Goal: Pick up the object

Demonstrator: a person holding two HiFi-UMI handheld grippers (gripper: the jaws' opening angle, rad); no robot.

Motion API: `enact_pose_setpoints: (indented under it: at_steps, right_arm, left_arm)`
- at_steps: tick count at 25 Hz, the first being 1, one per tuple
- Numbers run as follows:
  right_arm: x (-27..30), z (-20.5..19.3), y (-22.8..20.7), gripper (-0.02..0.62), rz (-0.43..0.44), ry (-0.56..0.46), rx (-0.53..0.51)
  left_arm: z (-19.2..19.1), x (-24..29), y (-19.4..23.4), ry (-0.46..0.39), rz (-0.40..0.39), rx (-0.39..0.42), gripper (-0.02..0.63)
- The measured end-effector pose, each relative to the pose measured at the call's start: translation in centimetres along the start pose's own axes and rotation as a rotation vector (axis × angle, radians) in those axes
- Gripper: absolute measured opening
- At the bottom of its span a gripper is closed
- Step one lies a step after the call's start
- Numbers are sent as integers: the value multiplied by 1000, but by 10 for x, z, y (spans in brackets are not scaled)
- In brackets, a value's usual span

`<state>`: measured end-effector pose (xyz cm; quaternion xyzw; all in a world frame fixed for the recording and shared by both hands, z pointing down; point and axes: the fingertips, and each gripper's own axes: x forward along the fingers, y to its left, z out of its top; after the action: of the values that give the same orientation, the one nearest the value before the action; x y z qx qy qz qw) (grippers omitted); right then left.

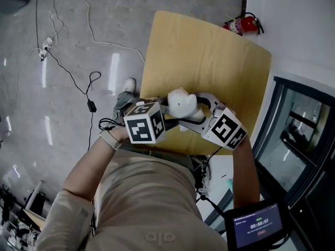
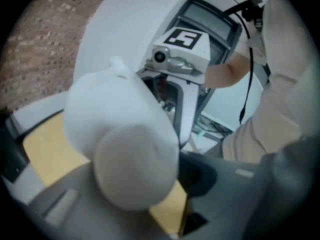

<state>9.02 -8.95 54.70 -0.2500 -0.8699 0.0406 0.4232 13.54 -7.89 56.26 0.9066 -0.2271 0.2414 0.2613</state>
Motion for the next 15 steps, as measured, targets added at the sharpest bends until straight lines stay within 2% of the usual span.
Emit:
enact_pose_setpoints:
  at_steps: [5,8,12,13,15]
  right_arm:
    - [-40,81,-19,322,-347,-154,-96]
    - [-65,123,-18,322,-495,-208,-60]
    - [-113,165,-3,298,-572,-261,3]
    - [-129,172,1,285,-578,-277,31]
    - [-168,182,7,284,-572,-329,104]
  left_arm:
    - [39,-72,25,143,84,345,132]
    - [62,-113,25,222,45,513,133]
    - [110,-151,6,388,-107,693,135]
    - [125,-157,0,436,-145,719,137]
    - [161,-166,-13,508,-223,712,137]
